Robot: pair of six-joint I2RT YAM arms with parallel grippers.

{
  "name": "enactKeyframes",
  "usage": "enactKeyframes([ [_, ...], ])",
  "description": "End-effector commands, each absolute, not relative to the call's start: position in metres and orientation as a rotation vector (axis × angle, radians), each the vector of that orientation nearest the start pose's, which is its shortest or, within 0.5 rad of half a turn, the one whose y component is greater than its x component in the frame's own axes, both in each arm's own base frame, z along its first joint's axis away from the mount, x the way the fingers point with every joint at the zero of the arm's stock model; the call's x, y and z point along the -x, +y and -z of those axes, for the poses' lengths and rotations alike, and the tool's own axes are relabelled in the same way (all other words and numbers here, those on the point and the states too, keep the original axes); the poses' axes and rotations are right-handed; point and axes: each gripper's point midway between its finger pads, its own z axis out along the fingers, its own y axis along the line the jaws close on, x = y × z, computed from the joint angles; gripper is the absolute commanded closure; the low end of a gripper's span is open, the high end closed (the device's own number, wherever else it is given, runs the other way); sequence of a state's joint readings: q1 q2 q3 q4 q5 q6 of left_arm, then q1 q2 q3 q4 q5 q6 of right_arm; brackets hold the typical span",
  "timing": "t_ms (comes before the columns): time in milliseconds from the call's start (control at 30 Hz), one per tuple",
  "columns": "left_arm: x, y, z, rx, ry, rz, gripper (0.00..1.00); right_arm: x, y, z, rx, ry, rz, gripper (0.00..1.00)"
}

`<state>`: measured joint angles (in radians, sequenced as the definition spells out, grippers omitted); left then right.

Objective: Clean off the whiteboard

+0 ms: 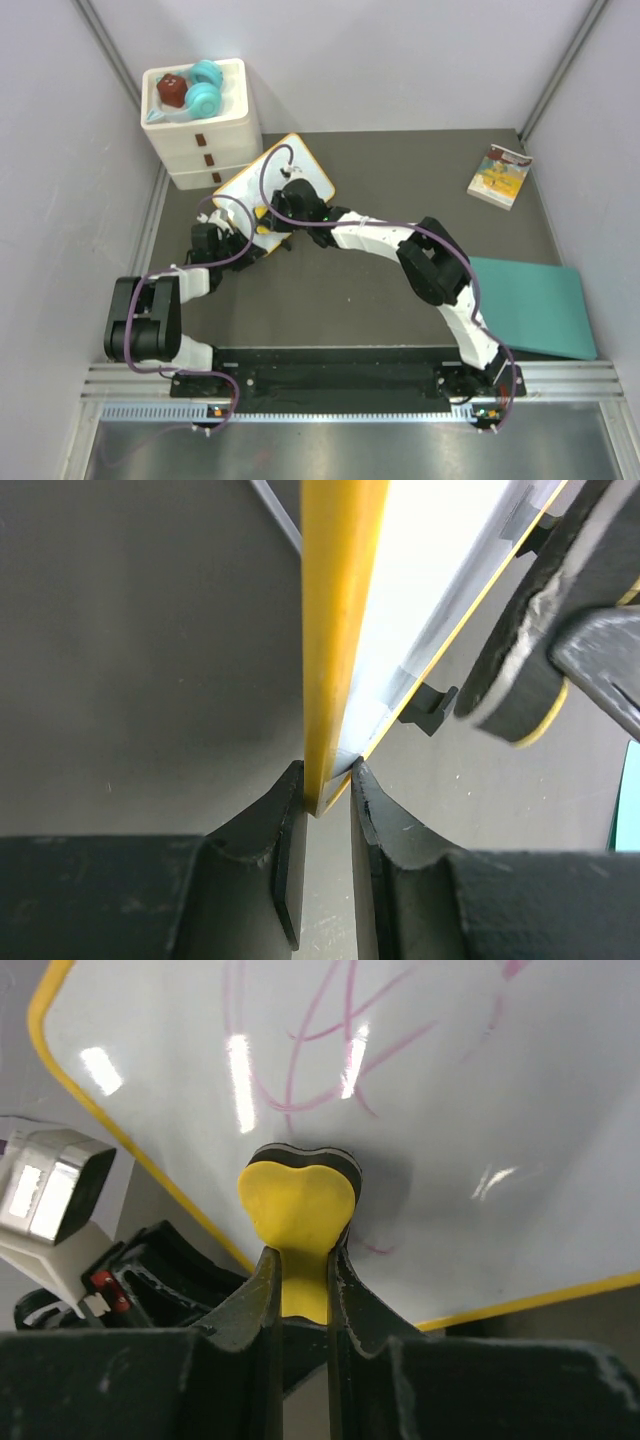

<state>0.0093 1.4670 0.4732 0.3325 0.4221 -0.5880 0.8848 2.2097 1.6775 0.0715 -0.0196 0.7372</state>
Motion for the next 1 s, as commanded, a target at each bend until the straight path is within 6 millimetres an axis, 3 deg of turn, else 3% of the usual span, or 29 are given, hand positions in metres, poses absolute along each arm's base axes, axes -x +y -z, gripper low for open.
enactKeyframes([
  [0, -0.326, -0.065, -0.013, 0.493, 2.308, 0.602, 0.81, -0.363, 0.533, -0.126, 0.205, 2.153, -1.046, 1.0],
  [100, -0.327, -0.068, -0.015, 0.479, 2.302, 0.619, 0.81, -0.365, 0.534, -0.118, 0.191, 2.142, -1.006, 1.0],
  [300, -0.326, -0.069, -0.016, 0.47, 2.298, 0.63, 0.81, -0.378, 0.505, -0.08, 0.086, 2.177, -0.811, 1.0],
  [433, -0.326, -0.069, -0.016, 0.464, 2.297, 0.632, 0.81, -0.39, 0.491, -0.068, 0.036, 2.205, -0.779, 1.0],
  [967, -0.326, -0.069, -0.017, 0.45, 2.294, 0.632, 0.81, -0.448, 0.426, -0.079, -0.135, 2.186, -0.761, 1.0],
])
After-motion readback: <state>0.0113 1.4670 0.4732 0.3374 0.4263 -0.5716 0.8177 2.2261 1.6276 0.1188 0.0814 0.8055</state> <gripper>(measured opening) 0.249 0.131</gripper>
